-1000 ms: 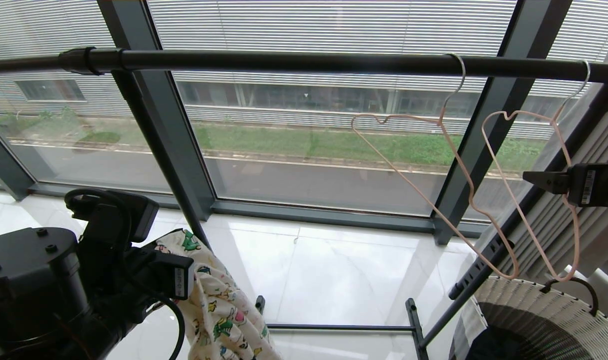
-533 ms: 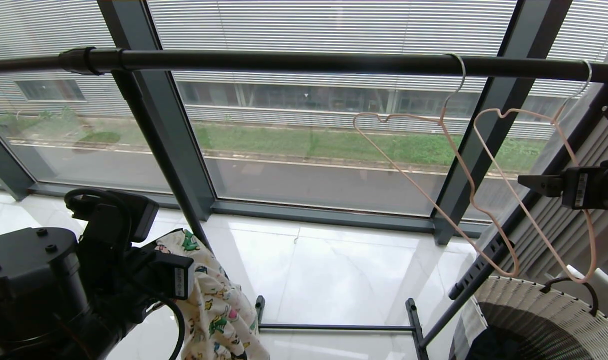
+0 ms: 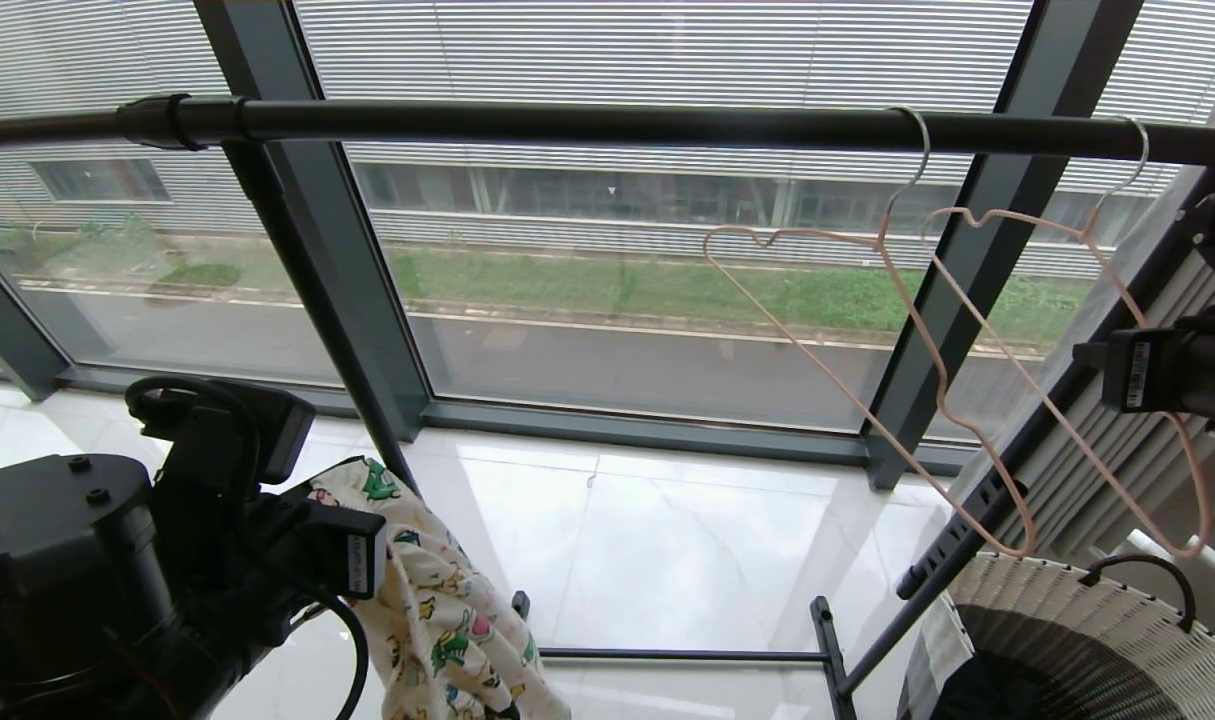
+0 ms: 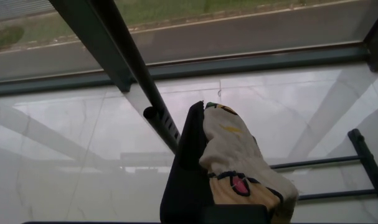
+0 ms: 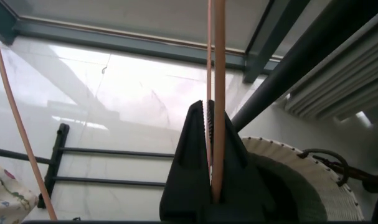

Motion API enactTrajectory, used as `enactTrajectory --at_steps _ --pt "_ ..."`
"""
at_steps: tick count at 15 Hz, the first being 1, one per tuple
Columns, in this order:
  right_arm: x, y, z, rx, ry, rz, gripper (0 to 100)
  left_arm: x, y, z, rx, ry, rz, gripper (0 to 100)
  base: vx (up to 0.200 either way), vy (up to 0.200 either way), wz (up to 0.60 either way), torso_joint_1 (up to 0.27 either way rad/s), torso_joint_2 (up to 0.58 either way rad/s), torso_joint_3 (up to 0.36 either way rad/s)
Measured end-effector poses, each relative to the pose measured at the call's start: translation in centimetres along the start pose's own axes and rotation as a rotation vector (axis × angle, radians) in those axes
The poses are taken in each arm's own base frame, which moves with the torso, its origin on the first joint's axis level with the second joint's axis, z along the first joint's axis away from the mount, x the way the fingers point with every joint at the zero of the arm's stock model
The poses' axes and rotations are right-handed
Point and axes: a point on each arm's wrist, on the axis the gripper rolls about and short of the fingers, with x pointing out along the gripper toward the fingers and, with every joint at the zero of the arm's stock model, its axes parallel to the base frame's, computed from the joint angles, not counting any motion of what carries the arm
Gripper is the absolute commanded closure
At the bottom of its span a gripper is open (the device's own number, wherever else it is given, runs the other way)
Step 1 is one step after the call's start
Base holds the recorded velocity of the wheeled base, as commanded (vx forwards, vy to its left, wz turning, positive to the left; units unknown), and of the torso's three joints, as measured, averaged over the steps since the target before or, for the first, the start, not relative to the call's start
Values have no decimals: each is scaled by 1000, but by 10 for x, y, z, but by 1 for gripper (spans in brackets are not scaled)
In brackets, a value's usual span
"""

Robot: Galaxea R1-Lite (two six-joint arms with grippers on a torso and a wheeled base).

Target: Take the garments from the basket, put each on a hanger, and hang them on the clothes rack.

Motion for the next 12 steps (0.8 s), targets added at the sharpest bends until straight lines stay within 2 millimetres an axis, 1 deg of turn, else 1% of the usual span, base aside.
enactTrajectory --at_steps 7,12 --pt "2 1 4 3 -12 2 100 -7 3 -7 8 11 -2 100 0 0 0 0 0 0" --pt "-13 0 13 11 -82 3 100 -10 5 -7 7 5 1 100 0 0 0 0 0 0"
